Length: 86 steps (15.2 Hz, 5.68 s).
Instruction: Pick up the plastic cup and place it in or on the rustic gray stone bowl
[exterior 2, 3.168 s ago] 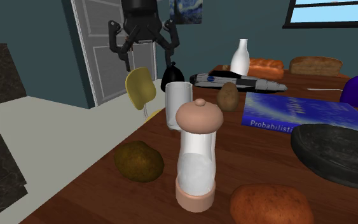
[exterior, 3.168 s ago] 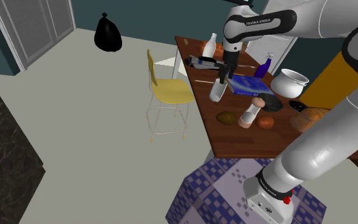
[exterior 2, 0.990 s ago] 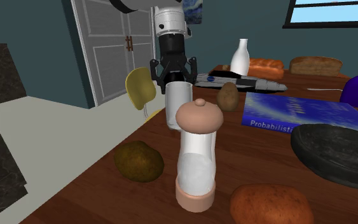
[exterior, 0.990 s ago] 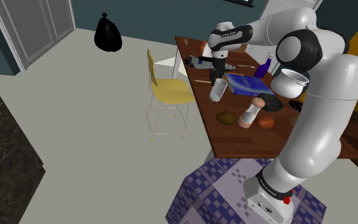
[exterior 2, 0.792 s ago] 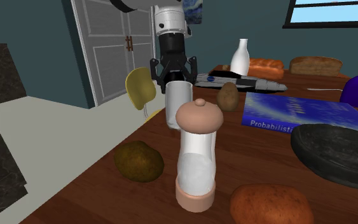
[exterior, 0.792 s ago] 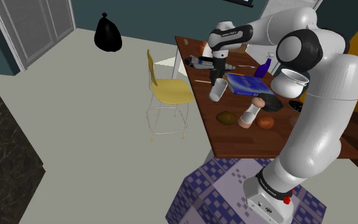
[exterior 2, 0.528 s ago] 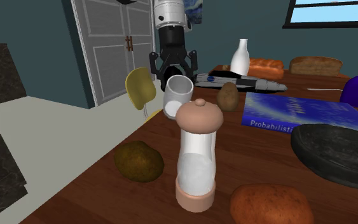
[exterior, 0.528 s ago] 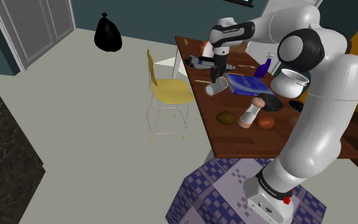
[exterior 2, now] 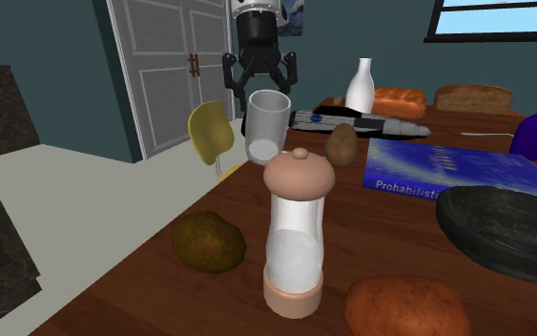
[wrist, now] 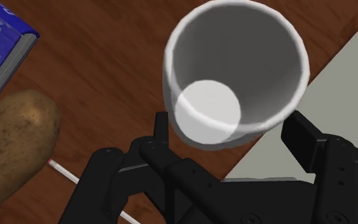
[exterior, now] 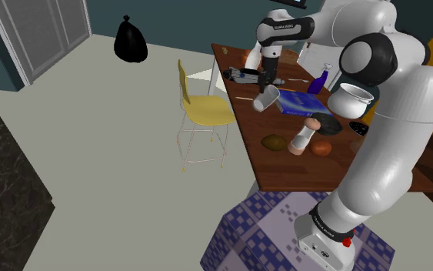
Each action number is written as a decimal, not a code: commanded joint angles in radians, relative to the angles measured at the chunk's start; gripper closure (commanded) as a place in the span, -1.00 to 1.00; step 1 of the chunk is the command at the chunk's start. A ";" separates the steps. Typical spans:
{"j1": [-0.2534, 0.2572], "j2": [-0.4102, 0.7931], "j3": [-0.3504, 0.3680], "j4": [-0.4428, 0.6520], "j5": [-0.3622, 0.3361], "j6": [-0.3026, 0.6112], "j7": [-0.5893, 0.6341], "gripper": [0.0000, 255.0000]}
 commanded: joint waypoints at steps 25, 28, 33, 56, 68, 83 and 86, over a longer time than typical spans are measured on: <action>-0.107 -0.118 -0.072 0.079 -0.043 -0.170 -0.193 1.00; -0.144 -0.137 -0.098 0.060 -0.054 -0.160 -0.254 1.00; -0.209 -0.148 -0.141 0.056 -0.067 -0.148 -0.362 1.00; -0.399 -0.072 -0.241 0.046 -0.051 -0.014 -0.631 1.00; -0.397 -0.057 -0.236 -0.092 -0.048 0.134 -0.607 1.00; -0.393 -0.057 -0.234 -0.026 -0.047 0.067 -0.609 -1.00; -0.392 -0.051 -0.232 0.041 -0.043 0.006 -0.612 -1.00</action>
